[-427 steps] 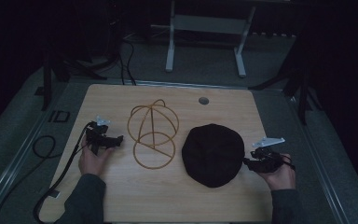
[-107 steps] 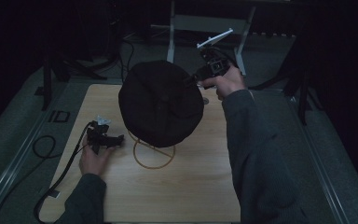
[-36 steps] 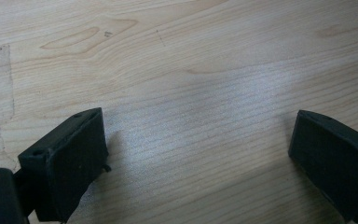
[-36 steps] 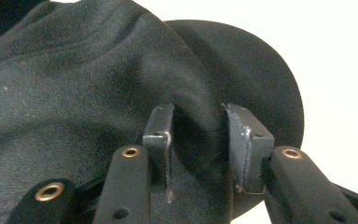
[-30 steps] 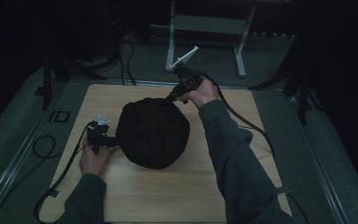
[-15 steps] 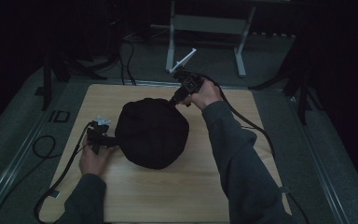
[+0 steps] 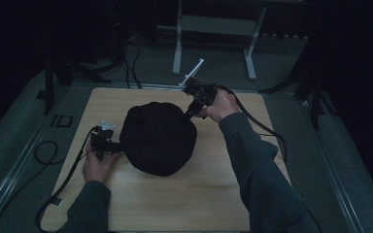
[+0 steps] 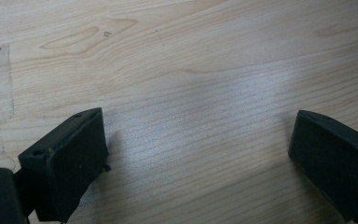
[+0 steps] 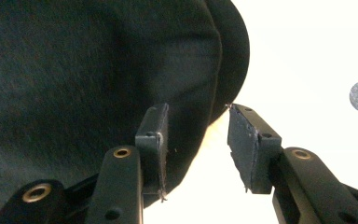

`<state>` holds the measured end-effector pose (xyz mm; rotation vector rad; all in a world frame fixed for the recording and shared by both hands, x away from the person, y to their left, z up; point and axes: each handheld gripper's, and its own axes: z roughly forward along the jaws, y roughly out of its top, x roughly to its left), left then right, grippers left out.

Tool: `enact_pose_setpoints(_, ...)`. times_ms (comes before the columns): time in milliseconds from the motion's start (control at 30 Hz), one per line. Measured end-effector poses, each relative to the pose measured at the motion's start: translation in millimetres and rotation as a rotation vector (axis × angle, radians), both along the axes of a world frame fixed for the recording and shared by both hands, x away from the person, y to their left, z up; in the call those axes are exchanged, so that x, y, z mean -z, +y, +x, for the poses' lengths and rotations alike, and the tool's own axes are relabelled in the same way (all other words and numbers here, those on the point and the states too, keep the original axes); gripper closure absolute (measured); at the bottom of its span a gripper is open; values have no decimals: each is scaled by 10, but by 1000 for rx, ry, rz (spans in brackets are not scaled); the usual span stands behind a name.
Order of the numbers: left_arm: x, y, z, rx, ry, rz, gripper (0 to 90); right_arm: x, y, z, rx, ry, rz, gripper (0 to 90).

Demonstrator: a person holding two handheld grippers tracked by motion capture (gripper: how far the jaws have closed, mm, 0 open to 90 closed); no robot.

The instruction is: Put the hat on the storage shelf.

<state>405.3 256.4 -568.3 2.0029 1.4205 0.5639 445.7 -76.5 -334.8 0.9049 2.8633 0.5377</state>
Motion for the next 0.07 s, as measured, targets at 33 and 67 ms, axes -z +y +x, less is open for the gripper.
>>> enact_pose_setpoints(33, 0, 0, 0, 0, 0, 0, 38, 2, -13, -12, -5, -7, -3, 579)
enact_pose_setpoints(67, 0, 0, 0, 0, 0, 0, 38, 5, -22, -30, -8, -10, -8, 577)
